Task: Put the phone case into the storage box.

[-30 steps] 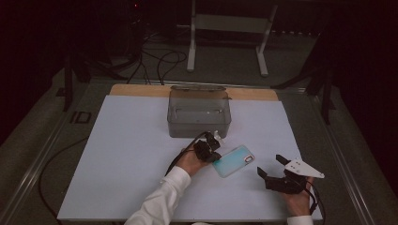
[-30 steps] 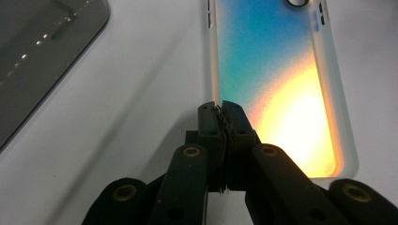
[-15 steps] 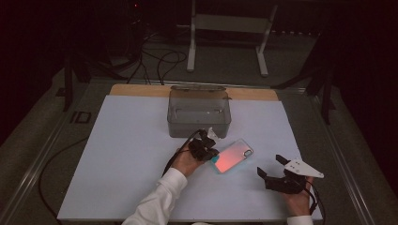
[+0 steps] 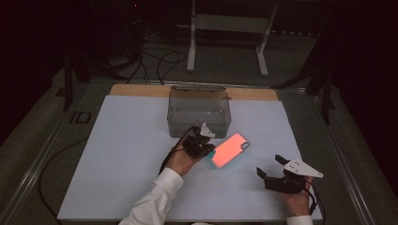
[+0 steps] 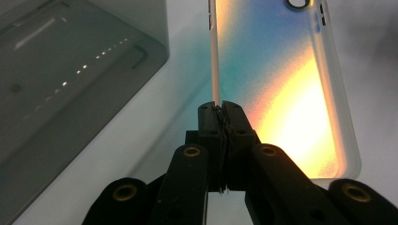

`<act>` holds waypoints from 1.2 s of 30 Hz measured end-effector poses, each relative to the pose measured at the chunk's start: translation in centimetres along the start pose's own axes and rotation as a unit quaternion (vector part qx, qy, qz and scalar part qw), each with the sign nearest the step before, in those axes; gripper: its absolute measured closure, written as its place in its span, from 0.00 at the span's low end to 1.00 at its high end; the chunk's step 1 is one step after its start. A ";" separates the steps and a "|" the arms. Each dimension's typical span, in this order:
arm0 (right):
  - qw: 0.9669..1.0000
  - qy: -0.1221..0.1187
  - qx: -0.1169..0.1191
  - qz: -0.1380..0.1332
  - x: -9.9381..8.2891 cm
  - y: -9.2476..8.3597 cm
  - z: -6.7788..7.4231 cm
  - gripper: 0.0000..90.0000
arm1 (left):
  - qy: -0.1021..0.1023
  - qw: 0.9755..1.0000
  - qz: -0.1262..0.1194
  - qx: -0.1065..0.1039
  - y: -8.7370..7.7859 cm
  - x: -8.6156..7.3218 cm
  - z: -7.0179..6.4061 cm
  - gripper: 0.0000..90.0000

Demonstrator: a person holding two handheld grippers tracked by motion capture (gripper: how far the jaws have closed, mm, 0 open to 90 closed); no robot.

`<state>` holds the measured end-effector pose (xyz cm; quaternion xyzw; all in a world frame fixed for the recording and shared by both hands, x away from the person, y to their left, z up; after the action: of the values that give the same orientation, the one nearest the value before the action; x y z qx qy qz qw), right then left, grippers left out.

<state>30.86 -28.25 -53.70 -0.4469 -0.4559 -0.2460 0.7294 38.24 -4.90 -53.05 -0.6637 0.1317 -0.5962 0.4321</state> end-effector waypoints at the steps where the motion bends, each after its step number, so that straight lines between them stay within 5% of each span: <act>1: 1.000 0.000 0.000 0.000 0.0 0.0 0.0 0.11 | 0.000 1.000 -0.002 0.002 -0.1 0.0 0.0 0.99; 36: 1.000 0.008 0.009 0.015 -0.3 0.5 0.2 0.10 | -0.030 0.996 -0.057 0.068 -5.1 0.3 2.7 0.99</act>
<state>30.98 -27.85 -54.14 -0.4451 -0.4450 -0.2346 0.7408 39.07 -1.01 -48.90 -0.6568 0.0402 -0.6071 0.4454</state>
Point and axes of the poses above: each handheld gripper's, and its own axes: y roughly forward along the jaws, x roughly out of its top, z roughly to its left, the point moved 8 cm from there along y, roughly forward along the jaws, and after that the axes turned 12 degrees about y, right-handed, at the moved point
